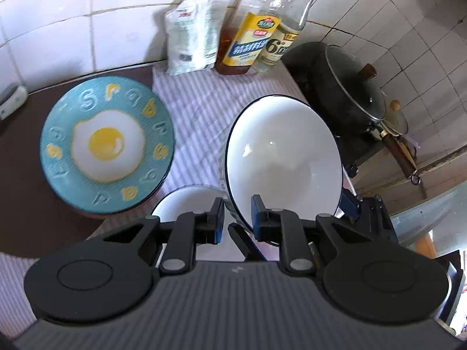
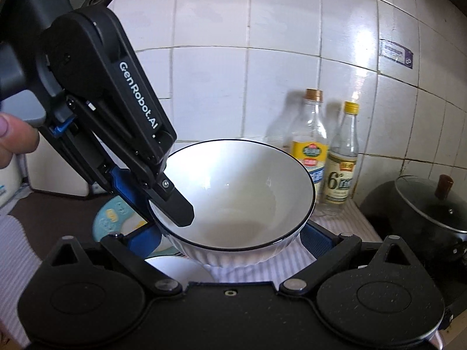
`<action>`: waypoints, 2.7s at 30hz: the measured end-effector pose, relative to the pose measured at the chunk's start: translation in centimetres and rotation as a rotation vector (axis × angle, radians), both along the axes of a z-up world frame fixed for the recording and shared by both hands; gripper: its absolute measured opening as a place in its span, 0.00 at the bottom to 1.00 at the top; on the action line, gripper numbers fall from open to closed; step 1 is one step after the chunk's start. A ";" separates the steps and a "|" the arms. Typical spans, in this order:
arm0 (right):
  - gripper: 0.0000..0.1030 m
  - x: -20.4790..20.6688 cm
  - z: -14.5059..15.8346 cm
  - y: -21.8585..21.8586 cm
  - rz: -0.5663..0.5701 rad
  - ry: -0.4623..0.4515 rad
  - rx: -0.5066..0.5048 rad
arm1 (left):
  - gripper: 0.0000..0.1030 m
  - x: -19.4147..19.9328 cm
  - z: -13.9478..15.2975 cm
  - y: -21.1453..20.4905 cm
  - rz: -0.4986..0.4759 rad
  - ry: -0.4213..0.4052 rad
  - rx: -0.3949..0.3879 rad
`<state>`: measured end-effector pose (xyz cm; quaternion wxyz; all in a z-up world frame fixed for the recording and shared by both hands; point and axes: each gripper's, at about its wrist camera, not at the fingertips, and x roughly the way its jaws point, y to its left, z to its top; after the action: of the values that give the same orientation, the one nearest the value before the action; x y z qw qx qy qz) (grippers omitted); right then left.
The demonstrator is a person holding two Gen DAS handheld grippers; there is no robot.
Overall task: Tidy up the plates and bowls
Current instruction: 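Carry the white bowl with the left gripper and lower it into the nested bowls, then grip the three nested bowls' rim with the left gripper and lift them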
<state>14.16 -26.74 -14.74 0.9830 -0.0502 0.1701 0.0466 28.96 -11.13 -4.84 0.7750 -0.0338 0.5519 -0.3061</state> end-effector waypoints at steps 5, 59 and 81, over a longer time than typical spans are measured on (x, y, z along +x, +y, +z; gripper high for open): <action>1.00 -1.1 -0.5 1.6 0.025 0.014 0.015 | 0.17 -1.0 -0.6 1.7 0.012 0.005 0.035; 0.98 -5.8 -3.9 2.4 0.059 0.136 0.084 | 0.48 -3.9 -2.2 5.7 0.051 -0.042 0.018; 0.98 -4.7 -10.5 2.7 0.122 0.246 -0.106 | 0.57 -4.7 -5.2 13.2 0.221 -0.030 -0.233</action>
<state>9.49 -24.03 -25.19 0.9460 -0.1063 0.2884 0.1028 24.26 2.09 -10.01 0.8028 -0.1795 0.4939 -0.2817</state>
